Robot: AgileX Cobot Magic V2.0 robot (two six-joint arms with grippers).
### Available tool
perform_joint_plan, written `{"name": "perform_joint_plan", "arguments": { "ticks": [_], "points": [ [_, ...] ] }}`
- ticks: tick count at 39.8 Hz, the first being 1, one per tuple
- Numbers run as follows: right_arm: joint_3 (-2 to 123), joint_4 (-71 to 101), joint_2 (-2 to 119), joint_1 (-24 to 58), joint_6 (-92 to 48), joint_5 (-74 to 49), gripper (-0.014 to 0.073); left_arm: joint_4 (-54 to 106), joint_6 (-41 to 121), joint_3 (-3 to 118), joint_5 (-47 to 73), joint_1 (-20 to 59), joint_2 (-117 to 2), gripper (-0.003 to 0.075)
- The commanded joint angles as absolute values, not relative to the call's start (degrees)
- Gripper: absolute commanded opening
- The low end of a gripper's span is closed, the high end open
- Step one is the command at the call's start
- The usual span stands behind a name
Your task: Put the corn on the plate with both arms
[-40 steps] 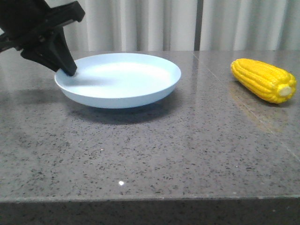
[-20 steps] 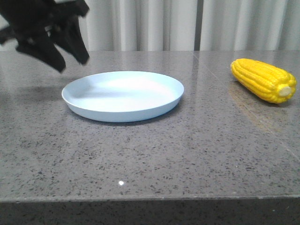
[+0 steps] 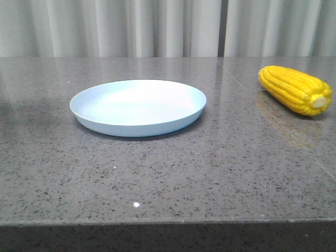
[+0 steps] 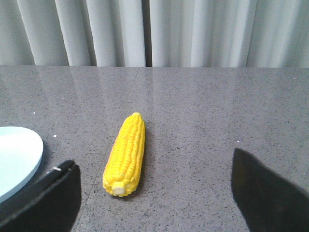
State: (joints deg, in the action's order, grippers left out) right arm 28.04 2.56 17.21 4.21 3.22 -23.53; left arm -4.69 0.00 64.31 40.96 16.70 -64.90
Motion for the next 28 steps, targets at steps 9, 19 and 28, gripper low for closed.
{"name": "perform_joint_plan", "arguments": {
  "ticks": [9,19,28],
  "points": [
    [30.1,2.5,18.1,4.0,2.7,-19.2,0.0650,-15.0,-10.3,51.2,34.2,16.6,-46.5,-0.0020],
    [30.1,2.5,18.1,4.0,2.7,-19.2,0.0650,-14.2,-11.0,37.0,29.3,16.6,-27.5,-0.0020],
    [30.1,2.5,18.1,4.0,2.7,-19.2,0.0650,-14.4,-10.8,29.7,27.5,16.6,-12.8,-0.0020]
  ]
}}
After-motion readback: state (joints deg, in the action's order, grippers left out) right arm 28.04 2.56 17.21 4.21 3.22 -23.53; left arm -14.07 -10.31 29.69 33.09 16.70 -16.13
